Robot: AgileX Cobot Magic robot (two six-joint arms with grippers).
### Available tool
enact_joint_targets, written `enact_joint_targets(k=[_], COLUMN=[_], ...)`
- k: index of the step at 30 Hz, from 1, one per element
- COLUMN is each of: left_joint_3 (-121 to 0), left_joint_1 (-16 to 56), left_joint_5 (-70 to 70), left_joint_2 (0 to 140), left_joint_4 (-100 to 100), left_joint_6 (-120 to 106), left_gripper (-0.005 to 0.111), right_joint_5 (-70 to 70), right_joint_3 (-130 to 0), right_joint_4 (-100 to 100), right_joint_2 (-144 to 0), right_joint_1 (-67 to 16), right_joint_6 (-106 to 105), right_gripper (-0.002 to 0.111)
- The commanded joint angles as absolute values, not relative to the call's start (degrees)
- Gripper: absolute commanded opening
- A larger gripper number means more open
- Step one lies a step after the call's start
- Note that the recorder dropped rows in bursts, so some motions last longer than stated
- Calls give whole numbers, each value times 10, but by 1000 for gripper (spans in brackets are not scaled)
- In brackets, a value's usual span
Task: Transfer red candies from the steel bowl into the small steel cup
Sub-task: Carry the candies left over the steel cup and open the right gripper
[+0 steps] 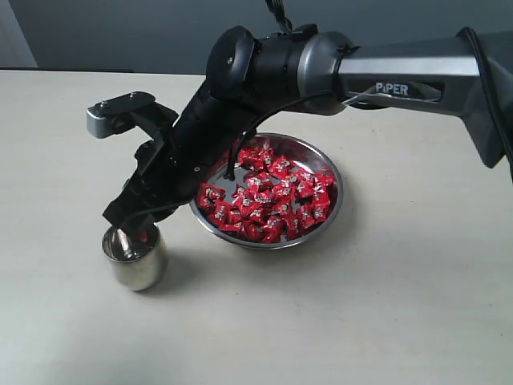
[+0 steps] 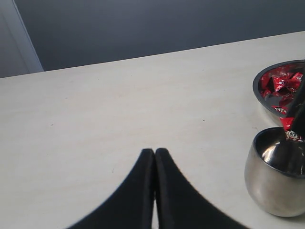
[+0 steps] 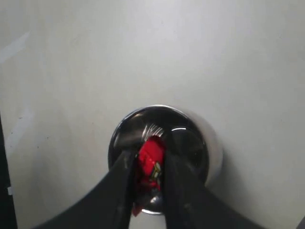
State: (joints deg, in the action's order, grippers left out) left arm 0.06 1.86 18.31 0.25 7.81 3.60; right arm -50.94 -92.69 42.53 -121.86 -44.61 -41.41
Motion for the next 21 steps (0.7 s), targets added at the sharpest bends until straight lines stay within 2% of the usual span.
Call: enact_joint_targets(k=[1, 4, 15, 21], left_joint_3=[0, 0, 0, 0], left_joint_1=[17, 17, 17, 17], left_joint_5=[178, 178, 178, 178], left_joint_2=[0, 0, 0, 0], left_joint_4=[76, 76, 76, 76], left_joint_6=[39, 39, 39, 39], left_gripper=[0, 0, 0, 0], right_joint_5=[-509, -509, -508, -457], right_joint_3=[-928, -928, -930, -944], right_joint_4=[416, 416, 424, 305], right_joint_2=[-1213, -1213, -1210, -1181], right_joint_1=[-446, -446, -446, -426], right_joint_6=[-420, -420, -420, -346], right_gripper=[18, 28, 28, 28])
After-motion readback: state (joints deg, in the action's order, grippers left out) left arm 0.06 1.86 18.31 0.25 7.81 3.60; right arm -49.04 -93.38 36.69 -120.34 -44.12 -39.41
